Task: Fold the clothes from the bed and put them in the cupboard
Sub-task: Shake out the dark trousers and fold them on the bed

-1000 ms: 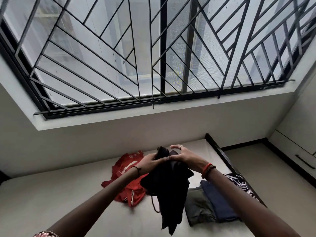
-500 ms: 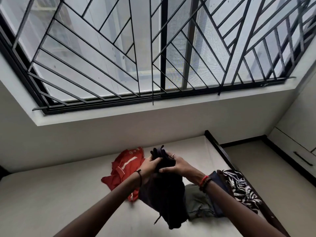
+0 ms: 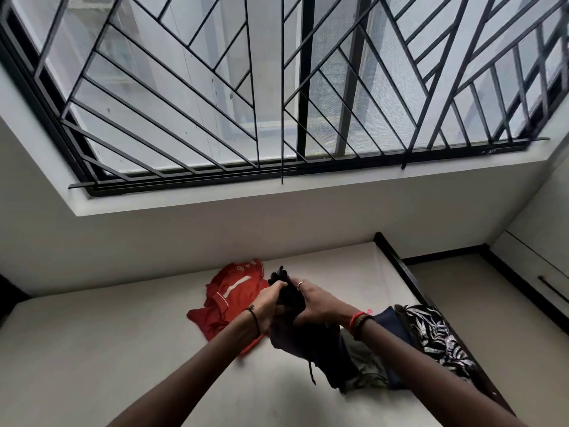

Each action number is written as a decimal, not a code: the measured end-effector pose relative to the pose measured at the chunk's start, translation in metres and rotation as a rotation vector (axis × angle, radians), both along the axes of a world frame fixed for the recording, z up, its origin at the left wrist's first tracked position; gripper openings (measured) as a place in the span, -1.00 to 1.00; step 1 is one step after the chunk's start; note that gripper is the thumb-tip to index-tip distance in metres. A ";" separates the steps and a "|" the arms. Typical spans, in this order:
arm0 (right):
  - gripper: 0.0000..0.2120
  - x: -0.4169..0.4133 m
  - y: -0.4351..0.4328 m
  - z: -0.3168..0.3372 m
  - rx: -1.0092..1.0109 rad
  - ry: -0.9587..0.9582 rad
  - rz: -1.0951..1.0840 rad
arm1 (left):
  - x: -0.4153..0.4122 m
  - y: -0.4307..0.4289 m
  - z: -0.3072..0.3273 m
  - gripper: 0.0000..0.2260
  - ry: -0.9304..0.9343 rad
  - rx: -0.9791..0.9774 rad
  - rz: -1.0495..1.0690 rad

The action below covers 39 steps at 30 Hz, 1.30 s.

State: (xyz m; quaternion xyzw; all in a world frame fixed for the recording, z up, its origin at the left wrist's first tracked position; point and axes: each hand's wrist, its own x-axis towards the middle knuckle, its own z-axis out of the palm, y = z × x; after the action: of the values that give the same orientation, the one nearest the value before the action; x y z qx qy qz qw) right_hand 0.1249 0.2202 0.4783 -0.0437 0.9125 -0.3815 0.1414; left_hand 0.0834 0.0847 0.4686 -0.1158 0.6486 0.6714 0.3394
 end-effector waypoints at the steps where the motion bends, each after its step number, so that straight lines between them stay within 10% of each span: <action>1: -0.16 0.000 -0.002 -0.006 0.080 0.030 -0.043 | 0.000 0.000 -0.001 -0.83 0.006 -0.007 -0.004; 9: -0.38 -0.012 0.004 -0.010 0.067 0.057 -0.162 | 0.006 -0.007 0.018 -0.87 0.100 0.028 -0.270; 17: -0.47 -0.009 0.011 -0.009 -0.092 -0.027 -0.087 | -0.033 -0.026 0.005 -0.39 1.766 -1.066 -0.626; 20: -0.58 -0.007 0.007 -0.011 -0.134 -0.067 -0.071 | -0.035 -0.018 0.007 -0.29 1.705 -1.165 -0.972; 25: -0.74 -0.003 0.021 -0.005 -0.191 -0.182 -0.035 | -0.030 -0.006 0.033 -0.55 1.101 -1.167 -1.306; 31: -0.72 0.005 0.040 0.010 -0.086 -0.213 0.050 | -0.014 -0.006 0.033 -0.58 1.142 -1.154 -1.197; 36: -0.09 0.030 0.023 -0.005 0.244 -0.031 0.074 | 0.000 -0.014 0.038 -0.64 1.193 -1.172 -1.132; 39: -0.28 0.036 0.024 -0.015 0.356 0.055 0.095 | 0.009 -0.028 0.039 -0.63 1.207 -1.162 -1.163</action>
State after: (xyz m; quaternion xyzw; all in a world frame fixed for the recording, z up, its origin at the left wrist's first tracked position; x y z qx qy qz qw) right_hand 0.1611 0.2445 0.4629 -0.0713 0.9660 -0.2054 0.1400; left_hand 0.0924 0.0564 0.5075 0.4283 0.8928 -0.0699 0.1205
